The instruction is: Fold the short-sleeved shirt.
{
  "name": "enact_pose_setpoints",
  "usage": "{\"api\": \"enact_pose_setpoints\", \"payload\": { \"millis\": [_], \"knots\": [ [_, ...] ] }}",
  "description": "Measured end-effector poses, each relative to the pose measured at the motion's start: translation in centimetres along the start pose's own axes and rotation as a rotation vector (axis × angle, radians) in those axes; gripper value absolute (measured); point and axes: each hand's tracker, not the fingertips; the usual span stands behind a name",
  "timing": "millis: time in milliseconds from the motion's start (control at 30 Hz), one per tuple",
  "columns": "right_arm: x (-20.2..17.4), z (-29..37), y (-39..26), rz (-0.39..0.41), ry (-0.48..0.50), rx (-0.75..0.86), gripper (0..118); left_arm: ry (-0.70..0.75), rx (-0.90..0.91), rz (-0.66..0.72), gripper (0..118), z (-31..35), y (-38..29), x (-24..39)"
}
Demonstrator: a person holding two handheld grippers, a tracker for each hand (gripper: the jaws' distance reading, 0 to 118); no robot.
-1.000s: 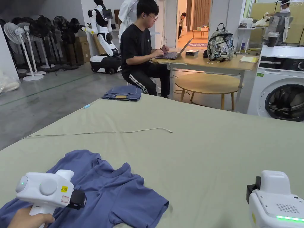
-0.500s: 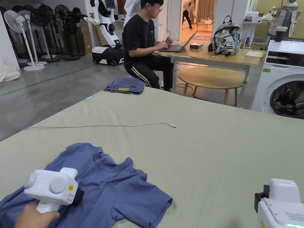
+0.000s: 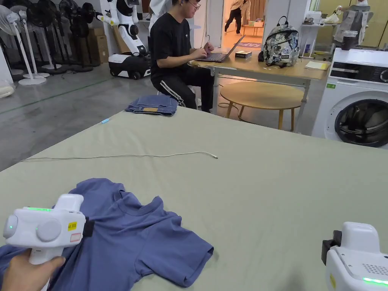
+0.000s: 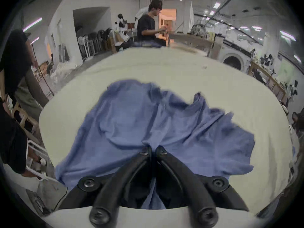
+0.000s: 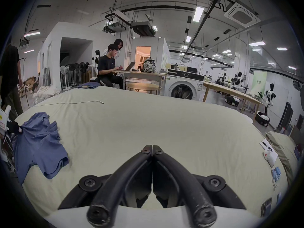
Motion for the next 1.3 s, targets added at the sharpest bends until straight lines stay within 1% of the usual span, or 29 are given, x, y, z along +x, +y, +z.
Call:
{"api": "enact_pose_setpoints", "payload": {
  "millis": [133, 300, 400, 500, 600, 633, 833, 933, 1100, 1167, 1267, 1300],
  "knots": [
    [0.3, 0.7, 0.4, -0.025, -0.004, 0.018, 0, -0.062, 0.122, 0.011, 0, 3.1, 3.4, 1.7],
    [1.0, 1.9, 1.2, -0.04, -0.009, 0.053, 0, -0.116, 0.269, -0.051, 0, 8.1, 8.1, 5.8],
    [2.0, 2.7, 1.8, -0.053, -0.014, 0.074, 0, -0.152, 0.354, -0.101, 0, 10.8, 10.5, 9.1],
    [3.2, 3.6, 2.3, -0.067, -0.025, 0.094, 0, -0.22, 0.422, -0.131, 0, 12.1, 12.3, 12.2],
    [4.6, 4.5, 2.6, -0.082, -0.044, 0.113, 0, -0.305, 0.449, -0.168, 0, 12.9, 13.9, 16.3],
    [5.1, 4.9, 2.7, -0.086, -0.051, 0.119, 0, -0.311, 0.461, -0.194, 0, 13.3, 14.2, 17.8],
    [8.7, 6.8, 2.7, -0.102, -0.111, 0.147, 0, -0.497, 0.477, -0.264, 0, 14.3, 15.2, 28.8],
    [10.7, 7.6, 2.3, -0.115, -0.151, 0.15, 0, -0.609, 0.454, -0.29, 0, 14.3, 14.6, 34.2],
    [14.3, 8.9, 1.3, -0.142, -0.219, 0.142, 0, -0.754, 0.402, -0.374, 0, 14.5, 11.7, 43.8],
    [15.6, 9.3, 0.8, -0.154, -0.244, 0.135, 0, -0.807, 0.359, -0.415, 0, 14.0, 10.1, 46.8],
    [17.4, 10.0, 0.0, -0.168, -0.278, 0.123, 0, -0.884, 0.306, -0.421, 0, 12.8, 7.5, 50.2],
    [17.9, 10.2, -0.2, -0.172, -0.287, 0.119, 0, -0.889, 0.295, -0.433, 0, 12.5, 6.6, 51.1]
  ]
}}
